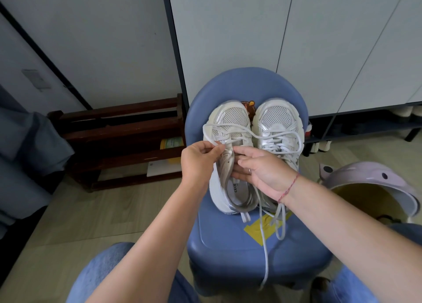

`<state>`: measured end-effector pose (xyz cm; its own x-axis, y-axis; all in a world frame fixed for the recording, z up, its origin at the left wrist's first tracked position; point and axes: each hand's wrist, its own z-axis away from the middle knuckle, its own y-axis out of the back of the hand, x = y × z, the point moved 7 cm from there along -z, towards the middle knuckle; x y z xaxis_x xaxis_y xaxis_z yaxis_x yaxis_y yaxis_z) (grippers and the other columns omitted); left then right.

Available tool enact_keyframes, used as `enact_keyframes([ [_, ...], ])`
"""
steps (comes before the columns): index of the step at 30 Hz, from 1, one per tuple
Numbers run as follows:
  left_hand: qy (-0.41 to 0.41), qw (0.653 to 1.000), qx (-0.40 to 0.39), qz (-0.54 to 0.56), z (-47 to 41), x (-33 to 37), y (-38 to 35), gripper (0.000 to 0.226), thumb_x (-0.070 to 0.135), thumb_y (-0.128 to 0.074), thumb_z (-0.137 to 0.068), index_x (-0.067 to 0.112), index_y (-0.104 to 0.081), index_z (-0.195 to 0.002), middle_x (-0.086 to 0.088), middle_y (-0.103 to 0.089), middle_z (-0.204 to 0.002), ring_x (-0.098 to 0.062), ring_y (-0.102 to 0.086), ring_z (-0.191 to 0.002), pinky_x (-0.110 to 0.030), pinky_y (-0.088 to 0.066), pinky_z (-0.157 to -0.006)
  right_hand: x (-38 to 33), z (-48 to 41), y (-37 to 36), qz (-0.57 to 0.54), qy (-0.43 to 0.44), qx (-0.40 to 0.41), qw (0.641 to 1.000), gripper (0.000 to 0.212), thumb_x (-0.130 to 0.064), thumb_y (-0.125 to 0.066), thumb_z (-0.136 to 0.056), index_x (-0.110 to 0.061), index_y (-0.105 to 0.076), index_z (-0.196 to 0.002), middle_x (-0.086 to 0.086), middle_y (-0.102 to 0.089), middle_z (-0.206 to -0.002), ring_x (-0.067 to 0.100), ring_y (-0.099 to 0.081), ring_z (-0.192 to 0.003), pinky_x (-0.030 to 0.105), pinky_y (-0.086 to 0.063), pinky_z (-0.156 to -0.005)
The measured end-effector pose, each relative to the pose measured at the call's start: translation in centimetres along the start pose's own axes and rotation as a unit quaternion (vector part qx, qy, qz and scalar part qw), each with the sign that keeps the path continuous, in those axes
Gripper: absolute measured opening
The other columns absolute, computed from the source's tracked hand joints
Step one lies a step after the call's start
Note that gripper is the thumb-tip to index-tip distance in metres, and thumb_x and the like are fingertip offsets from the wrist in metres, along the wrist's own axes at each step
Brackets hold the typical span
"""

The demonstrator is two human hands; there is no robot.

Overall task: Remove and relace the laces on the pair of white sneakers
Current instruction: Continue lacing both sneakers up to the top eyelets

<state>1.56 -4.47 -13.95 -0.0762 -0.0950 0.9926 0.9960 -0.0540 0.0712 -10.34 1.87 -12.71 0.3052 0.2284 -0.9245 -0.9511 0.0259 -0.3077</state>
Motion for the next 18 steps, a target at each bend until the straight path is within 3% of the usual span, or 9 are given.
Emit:
enact_keyframes([
  [3,0.012,0.999,-0.031,-0.008,-0.3,0.0,-0.1,0.018,0.014,-0.077,-0.085,0.005,-0.068,-0.072,-0.011,-0.062,-0.069,-0.020,-0.048,-0.064,-0.023,-0.042,-0.057,0.2,-0.2,0.0,0.008,-0.002,0.004,1.000,0.046,0.015,-0.029,-0.092,-0.015,-0.062,-0.099,0.003,-0.070,-0.089,0.012,-0.067,-0.079,0.024,-0.055,-0.075],
  [6,0.015,0.998,-0.059,-0.025,-0.2,-0.1,-0.9,0.016,0.014,-0.077,-0.085,0.001,-0.070,-0.079,-0.012,-0.067,-0.079,-0.018,-0.059,-0.073,-0.026,-0.051,-0.070,0.4,-0.4,0.0,0.033,-0.002,0.007,0.999,0.046,0.014,-0.026,-0.094,-0.011,-0.057,-0.117,0.007,-0.067,-0.096,0.014,-0.064,-0.084,0.024,-0.054,-0.077],
  [10,0.037,0.996,-0.087,-0.005,-0.1,-0.4,-1.4,0.022,0.021,-0.075,-0.087,0.000,-0.068,-0.092,-0.016,-0.069,-0.089,-0.020,-0.062,-0.081,-0.038,-0.055,-0.088,0.5,-0.7,0.1,0.051,-0.016,0.022,0.998,0.040,0.009,-0.029,-0.097,-0.014,-0.060,-0.107,0.004,-0.068,-0.091,0.011,-0.066,-0.081,0.022,-0.055,-0.075],
  [14,0.037,0.992,-0.098,-0.075,0.4,-0.6,-1.7,0.044,0.033,-0.085,-0.075,0.005,-0.061,-0.100,-0.003,-0.059,-0.085,-0.012,-0.058,-0.078,-0.028,-0.052,-0.076,0.5,-1.1,0.4,0.068,-0.015,0.085,0.994,0.034,0.006,-0.038,-0.096,-0.014,-0.065,-0.089,0.007,-0.066,-0.082,0.013,-0.065,-0.071,0.019,-0.056,-0.065],
  [18,-0.001,0.993,-0.080,-0.092,0.5,0.1,-0.8,0.027,0.028,-0.079,-0.083,0.003,-0.071,-0.089,-0.015,-0.073,-0.085,-0.020,-0.066,-0.076,-0.034,-0.057,-0.077,0.8,-1.3,0.3,0.037,-0.007,0.125,0.991,0.018,-0.004,-0.050,-0.096,-0.011,-0.066,-0.089,0.006,-0.067,-0.076,0.008,-0.067,-0.057,0.018,-0.056,-0.057],
])
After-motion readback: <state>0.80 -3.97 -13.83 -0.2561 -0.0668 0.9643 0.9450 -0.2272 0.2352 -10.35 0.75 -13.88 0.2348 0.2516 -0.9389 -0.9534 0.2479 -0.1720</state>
